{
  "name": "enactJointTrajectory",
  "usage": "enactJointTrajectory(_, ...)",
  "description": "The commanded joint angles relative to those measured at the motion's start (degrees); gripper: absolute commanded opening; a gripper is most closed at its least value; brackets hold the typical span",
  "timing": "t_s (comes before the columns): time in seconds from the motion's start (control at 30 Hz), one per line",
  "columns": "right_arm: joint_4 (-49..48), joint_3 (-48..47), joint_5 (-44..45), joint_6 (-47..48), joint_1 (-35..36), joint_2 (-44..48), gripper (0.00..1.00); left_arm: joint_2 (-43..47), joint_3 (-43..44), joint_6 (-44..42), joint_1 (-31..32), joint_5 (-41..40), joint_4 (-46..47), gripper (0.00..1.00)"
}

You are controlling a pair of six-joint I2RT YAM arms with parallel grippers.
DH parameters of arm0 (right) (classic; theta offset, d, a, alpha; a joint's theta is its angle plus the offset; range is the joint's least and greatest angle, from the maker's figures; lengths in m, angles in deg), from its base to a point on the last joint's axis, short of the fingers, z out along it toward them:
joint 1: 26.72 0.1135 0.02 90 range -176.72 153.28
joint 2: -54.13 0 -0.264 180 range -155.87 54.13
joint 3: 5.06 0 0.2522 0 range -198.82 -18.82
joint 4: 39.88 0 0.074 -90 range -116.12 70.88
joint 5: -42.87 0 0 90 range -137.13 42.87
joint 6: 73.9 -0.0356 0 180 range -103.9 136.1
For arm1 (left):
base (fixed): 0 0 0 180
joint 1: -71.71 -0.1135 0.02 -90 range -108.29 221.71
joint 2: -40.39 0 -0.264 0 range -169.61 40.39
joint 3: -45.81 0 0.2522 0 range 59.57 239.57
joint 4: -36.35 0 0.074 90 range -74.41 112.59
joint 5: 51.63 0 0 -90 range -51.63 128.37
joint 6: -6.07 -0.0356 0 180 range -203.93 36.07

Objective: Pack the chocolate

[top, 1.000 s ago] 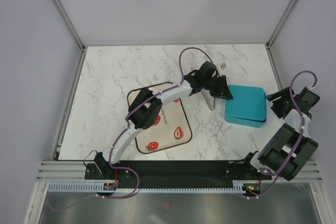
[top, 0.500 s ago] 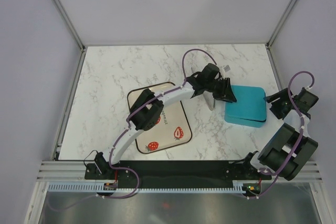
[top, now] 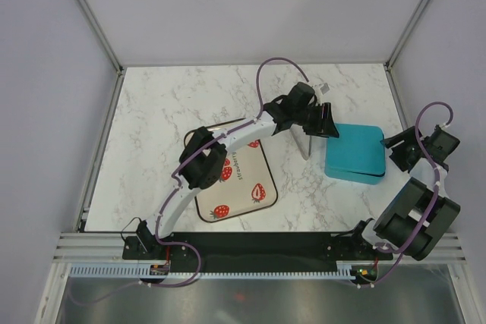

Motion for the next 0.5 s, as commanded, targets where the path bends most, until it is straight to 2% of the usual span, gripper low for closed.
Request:
enactJointTrajectory(0.0,-2.8,0.1,-1.6,1.2,0.4,-1.3,0.71,-0.1,1.1,-3.7,-0.4,-3.7,-2.8,0.51)
enactJointTrajectory(0.27,-3.6,0.2,-1.8,1.9,1.2,-3.2,0.72,-6.4,6.1,-3.1,-0.3,-1.6,-2.1,0.48)
enactJointTrajectory(0.47,-2.9,1.6,-1.7,2.3,1.5,-2.8,0.71,-8.9,7.5,-2.0,-0.2,0.4,-1.0,0.35)
